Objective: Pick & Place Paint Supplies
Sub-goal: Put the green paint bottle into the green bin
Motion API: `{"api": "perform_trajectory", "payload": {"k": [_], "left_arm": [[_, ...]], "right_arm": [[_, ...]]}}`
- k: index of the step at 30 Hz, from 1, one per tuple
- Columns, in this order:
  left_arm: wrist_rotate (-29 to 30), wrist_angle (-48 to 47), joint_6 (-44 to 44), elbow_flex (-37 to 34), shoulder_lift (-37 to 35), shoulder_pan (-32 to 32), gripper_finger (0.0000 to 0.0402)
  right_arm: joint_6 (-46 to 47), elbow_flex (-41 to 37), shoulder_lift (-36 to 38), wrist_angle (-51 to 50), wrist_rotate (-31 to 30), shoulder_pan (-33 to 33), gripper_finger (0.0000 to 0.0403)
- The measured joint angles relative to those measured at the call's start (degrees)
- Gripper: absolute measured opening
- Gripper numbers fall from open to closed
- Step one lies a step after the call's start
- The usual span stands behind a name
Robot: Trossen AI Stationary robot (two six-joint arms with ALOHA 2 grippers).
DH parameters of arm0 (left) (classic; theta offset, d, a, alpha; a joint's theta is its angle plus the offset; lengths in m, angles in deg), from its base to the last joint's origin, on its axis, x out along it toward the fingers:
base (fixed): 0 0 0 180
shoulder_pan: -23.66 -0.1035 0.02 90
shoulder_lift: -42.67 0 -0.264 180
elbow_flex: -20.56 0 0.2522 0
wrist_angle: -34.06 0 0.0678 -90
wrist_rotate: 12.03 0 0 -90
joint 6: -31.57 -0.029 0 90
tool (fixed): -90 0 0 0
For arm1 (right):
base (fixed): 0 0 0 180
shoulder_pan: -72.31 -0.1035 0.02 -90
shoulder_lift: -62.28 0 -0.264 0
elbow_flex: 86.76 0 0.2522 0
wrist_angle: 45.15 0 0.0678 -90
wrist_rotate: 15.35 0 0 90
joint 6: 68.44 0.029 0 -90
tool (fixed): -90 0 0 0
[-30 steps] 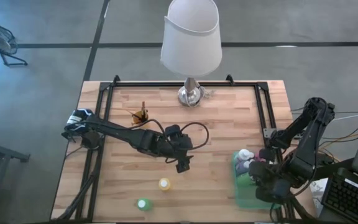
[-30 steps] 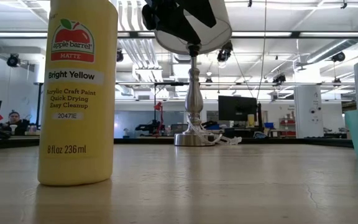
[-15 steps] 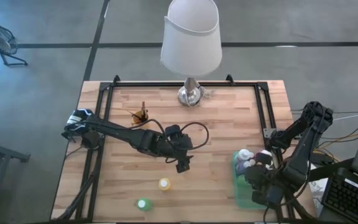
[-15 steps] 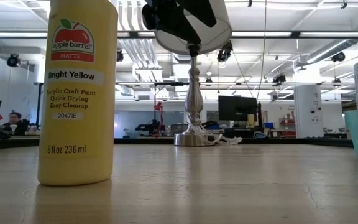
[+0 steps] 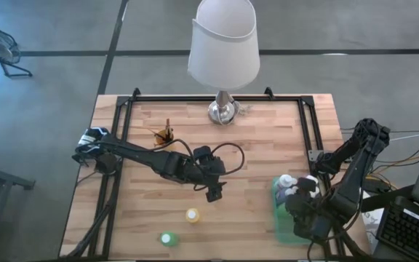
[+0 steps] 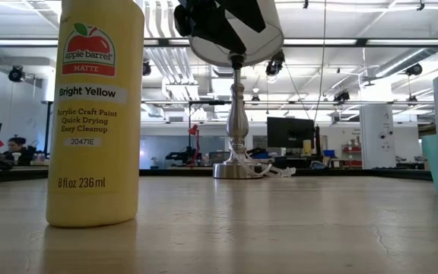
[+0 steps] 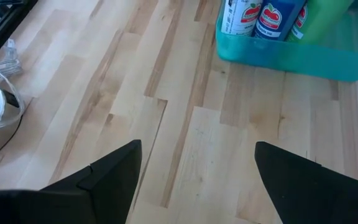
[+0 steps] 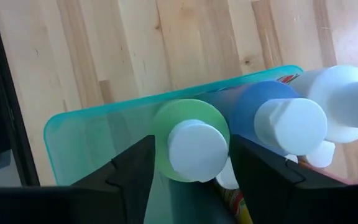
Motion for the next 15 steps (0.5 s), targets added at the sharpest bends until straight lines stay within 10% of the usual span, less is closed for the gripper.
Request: {"api": "perform_trajectory", "payload": {"k": [15], "left_arm": [[0.00, -0.05, -0.02, 0.01, -0.05, 0.00, 0.0316]], "right_arm": [[-6.07, 8.85, 0.11, -6.54, -0.79, 0.01, 0.0182]]}}
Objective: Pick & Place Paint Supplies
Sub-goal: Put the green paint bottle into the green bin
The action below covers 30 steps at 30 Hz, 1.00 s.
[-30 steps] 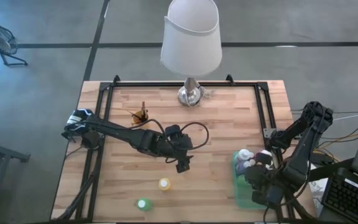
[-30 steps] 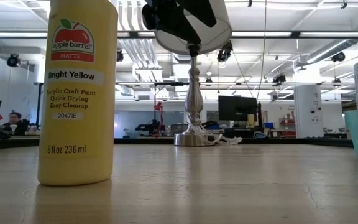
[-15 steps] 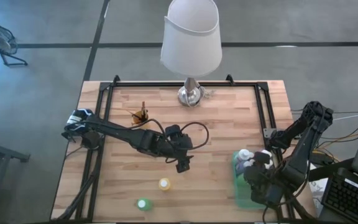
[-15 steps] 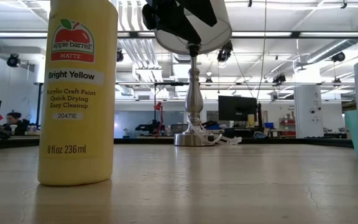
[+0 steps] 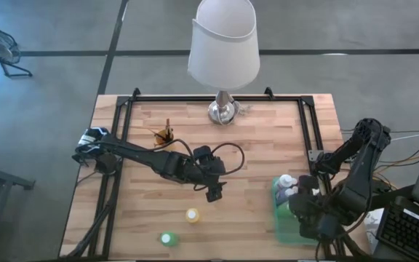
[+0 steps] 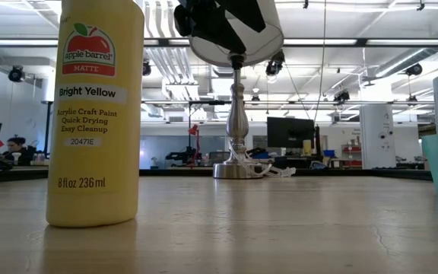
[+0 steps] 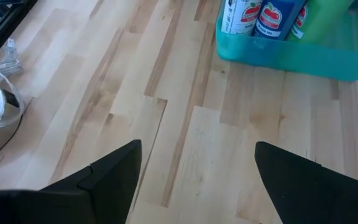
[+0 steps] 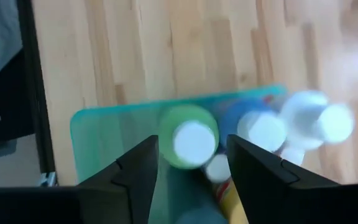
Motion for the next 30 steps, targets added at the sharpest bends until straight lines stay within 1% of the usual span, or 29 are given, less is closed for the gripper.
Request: {"api": "perform_trajectory", "payload": {"k": [4, 9, 14, 20, 26, 30], "left_arm": [[0.17, -1.01, -1.02, -0.01, -0.81, 0.94, 0.0316], [3.64, -4.33, 0.32, -0.03, -2.60, 3.80, 0.0316], [8.26, -8.55, 4.64, -0.05, -5.19, 8.38, 0.0316], [13.19, -15.19, 12.67, -0.05, -8.62, 16.57, 0.0316], [14.69, -19.66, 20.43, -0.05, -10.57, 26.77, 0.0316], [20.19, -23.58, 27.22, -0.05, -10.91, 34.24, 0.0316]], "right_arm": [[-6.37, 1.98, 0.02, 0.11, -6.46, 0.21, 0.0167], [-12.87, 4.23, 0.02, 0.20, -17.16, 0.83, 0.0146], [-18.14, 5.20, 0.02, 0.81, -22.72, 3.18, 0.0130], [-21.69, 5.14, 0.02, 1.60, -23.60, 7.89, 0.0120], [-24.18, 5.12, 0.02, 2.32, -23.59, 11.38, 0.0116], [-24.94, 5.12, 0.04, 3.07, -23.56, 12.86, 0.0121]]}}
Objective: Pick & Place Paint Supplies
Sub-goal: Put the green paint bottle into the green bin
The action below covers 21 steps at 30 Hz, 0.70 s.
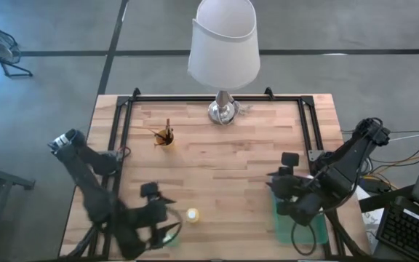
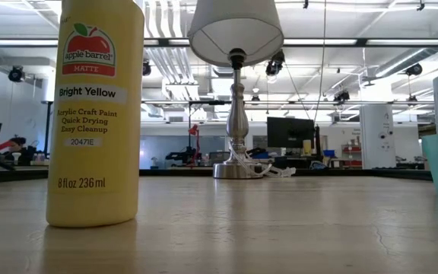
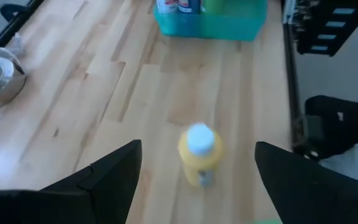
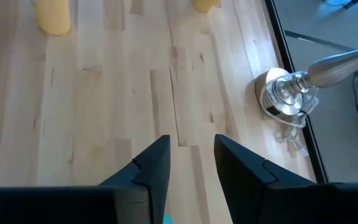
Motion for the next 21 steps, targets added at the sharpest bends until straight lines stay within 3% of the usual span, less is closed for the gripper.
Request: {"api": "perform_trajectory", "payload": {"k": [7, 11, 21], "left_arm": [[7.05, -4.04, 15.13, -0.75, 0.27, 12.60, 0.0316], [7.63, -3.92, 22.22, -2.63, 1.17, 17.87, 0.0316], [7.73, 1.31, 40.35, -11.38, 4.28, 24.52, 0.0316]], "right_arm": [[-3.42, -0.02, 0.02, 4.03, 0.13, 1.11, 0.0141], [-4.75, -0.02, 0.02, 5.81, -0.02, 1.61, 0.0151], [-4.70, -0.04, 0.07, 6.80, -0.94, 2.93, 0.0174]]}}
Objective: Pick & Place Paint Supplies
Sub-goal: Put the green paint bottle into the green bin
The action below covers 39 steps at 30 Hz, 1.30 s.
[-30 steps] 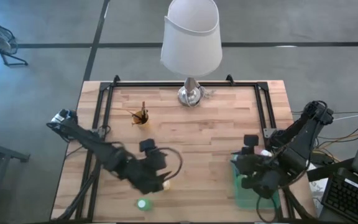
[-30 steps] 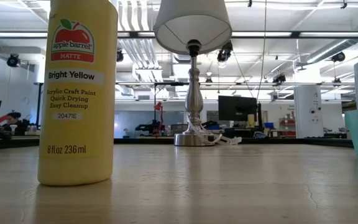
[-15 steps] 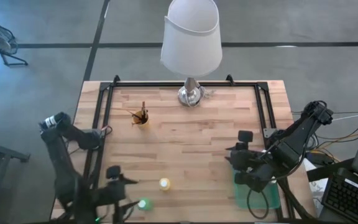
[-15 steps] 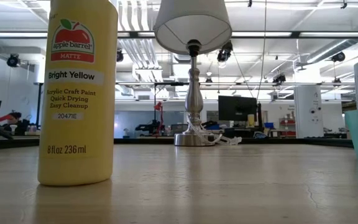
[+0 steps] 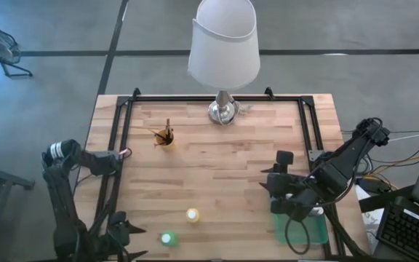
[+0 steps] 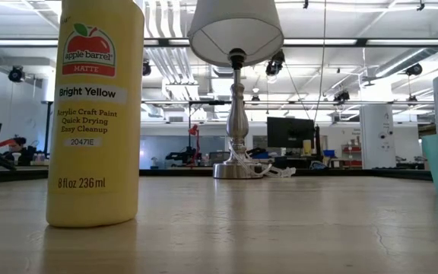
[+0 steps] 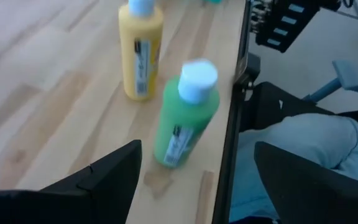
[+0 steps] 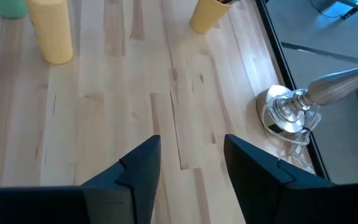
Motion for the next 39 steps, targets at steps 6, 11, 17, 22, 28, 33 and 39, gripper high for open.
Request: {"api": "perform_trajectory", "payload": {"k": [6, 11, 17, 22, 28, 33, 39], "left_arm": [[0.05, 8.35, -3.05, -4.53, 3.62, -0.45, 0.0316], [0.03, 11.92, -5.24, -6.78, 7.10, -1.16, 0.0316], [0.07, 14.33, -4.83, -7.03, 11.35, -1.29, 0.0316], [0.76, 16.97, -5.75, -7.03, 13.82, -1.72, 0.0316], [0.96, 18.32, -5.85, -7.20, 18.29, -2.89, 0.0316], [0.92, 18.82, -5.89, -7.20, 21.70, -3.42, 0.0316], [2.26, 22.08, -5.98, -7.20, 24.24, -3.87, 0.0316]], "right_arm": [[0.02, 0.00, 0.00, 1.19, -0.23, 0.74, 0.0186], [0.23, -0.13, 0.00, 1.46, -0.77, 1.30, 0.0190], [0.52, -0.57, 0.00, 1.71, -1.64, 1.35, 0.0178], [0.63, -0.68, 0.00, 2.34, -1.62, 1.33, 0.0169], [0.64, -0.68, 0.00, 2.53, -1.62, 1.33, 0.0171], [0.66, -0.68, 0.00, 2.72, -1.60, 1.33, 0.0186], [1.24, -0.68, 0.00, 2.81, -1.57, 1.33, 0.0196]]}}
